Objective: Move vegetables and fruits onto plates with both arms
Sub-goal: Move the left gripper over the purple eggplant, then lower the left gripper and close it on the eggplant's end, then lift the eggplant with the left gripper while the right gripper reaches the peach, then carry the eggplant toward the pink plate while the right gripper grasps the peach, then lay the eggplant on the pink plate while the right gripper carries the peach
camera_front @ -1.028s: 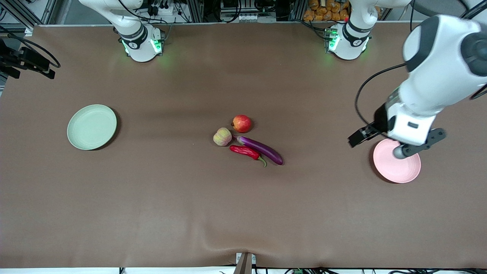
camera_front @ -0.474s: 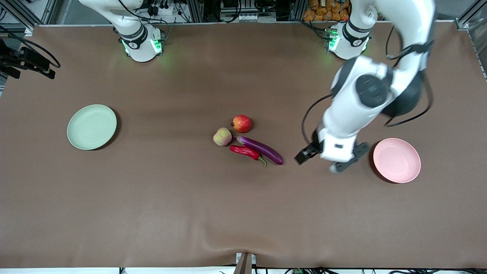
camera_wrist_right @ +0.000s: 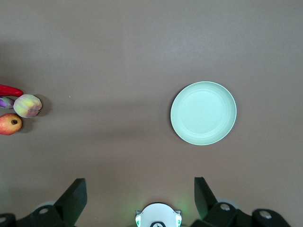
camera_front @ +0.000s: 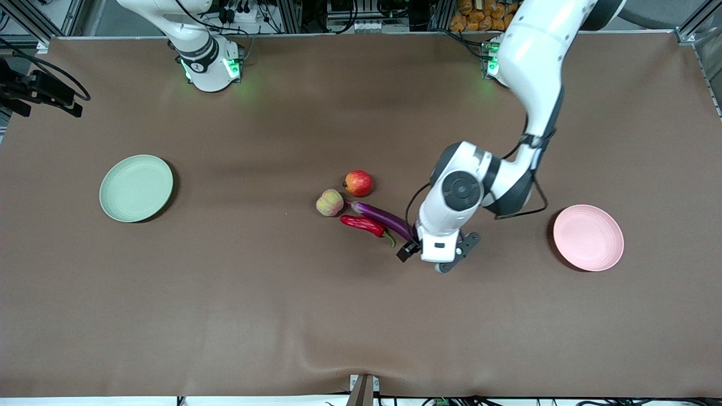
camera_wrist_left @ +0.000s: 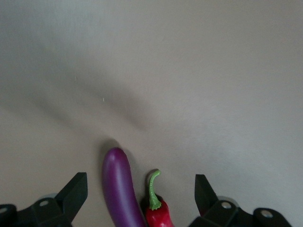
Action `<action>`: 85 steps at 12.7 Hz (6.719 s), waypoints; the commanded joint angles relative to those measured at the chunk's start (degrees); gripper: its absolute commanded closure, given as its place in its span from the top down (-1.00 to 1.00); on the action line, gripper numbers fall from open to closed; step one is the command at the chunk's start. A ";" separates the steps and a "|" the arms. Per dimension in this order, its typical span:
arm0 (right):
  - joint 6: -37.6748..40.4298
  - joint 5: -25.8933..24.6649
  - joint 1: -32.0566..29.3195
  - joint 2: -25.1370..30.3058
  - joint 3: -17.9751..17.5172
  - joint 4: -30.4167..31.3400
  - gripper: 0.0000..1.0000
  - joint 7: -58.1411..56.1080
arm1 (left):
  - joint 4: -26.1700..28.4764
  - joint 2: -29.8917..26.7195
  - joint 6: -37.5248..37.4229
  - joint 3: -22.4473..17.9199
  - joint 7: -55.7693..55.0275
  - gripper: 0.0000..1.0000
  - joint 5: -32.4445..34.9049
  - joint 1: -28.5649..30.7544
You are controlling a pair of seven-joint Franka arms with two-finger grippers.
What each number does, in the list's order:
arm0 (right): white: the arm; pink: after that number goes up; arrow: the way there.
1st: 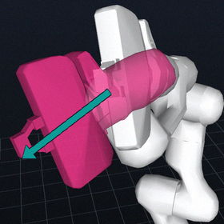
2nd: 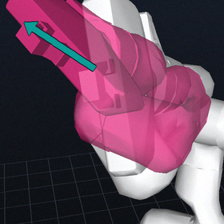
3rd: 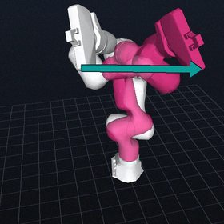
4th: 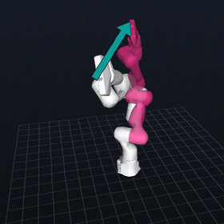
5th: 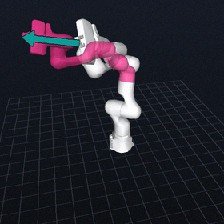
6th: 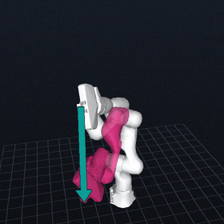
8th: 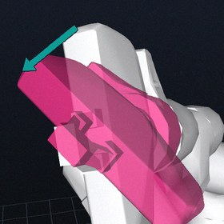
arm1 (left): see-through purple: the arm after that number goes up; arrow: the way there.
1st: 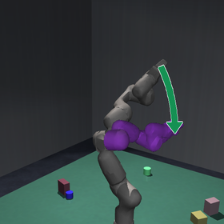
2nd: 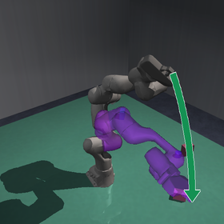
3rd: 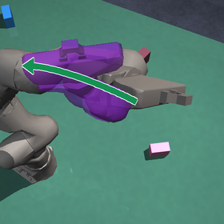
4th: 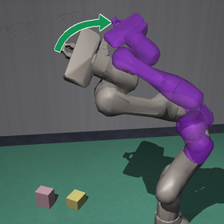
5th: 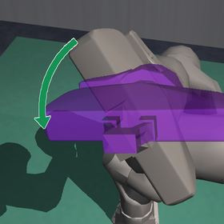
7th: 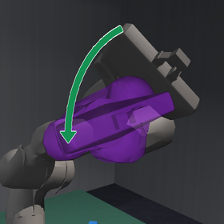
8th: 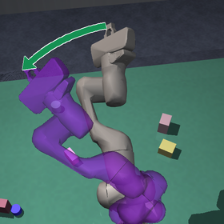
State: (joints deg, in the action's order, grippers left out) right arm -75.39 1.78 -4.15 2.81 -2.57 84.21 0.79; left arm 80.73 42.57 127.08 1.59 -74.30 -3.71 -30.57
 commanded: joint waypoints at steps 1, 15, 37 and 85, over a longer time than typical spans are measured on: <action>-0.02 1.03 -0.86 0.80 -0.42 0.70 1.00 -0.26 | -1.72 0.84 -0.78 -0.71 -8.55 1.00 2.11 -1.33; 0.06 1.12 -1.13 0.62 -0.33 0.70 1.00 -0.35 | -1.28 6.38 -6.33 -1.07 -19.92 1.00 2.39 -2.65; -5.11 11.32 7.81 -14.74 -0.86 0.17 1.00 16.77 | -3.92 -11.47 -1.95 -0.89 -10.29 -1.00 3.35 14.39; -37.97 -5.47 -17.19 -27.84 5.12 28.20 -1.00 -29.68 | 0.39 -6.80 -11.94 -4.58 8.59 1.00 11.10 6.95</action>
State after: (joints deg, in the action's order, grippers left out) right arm -109.74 -2.43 -18.52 -25.76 3.44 110.57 -24.41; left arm 80.26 36.40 115.79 -2.46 -60.55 9.35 -21.36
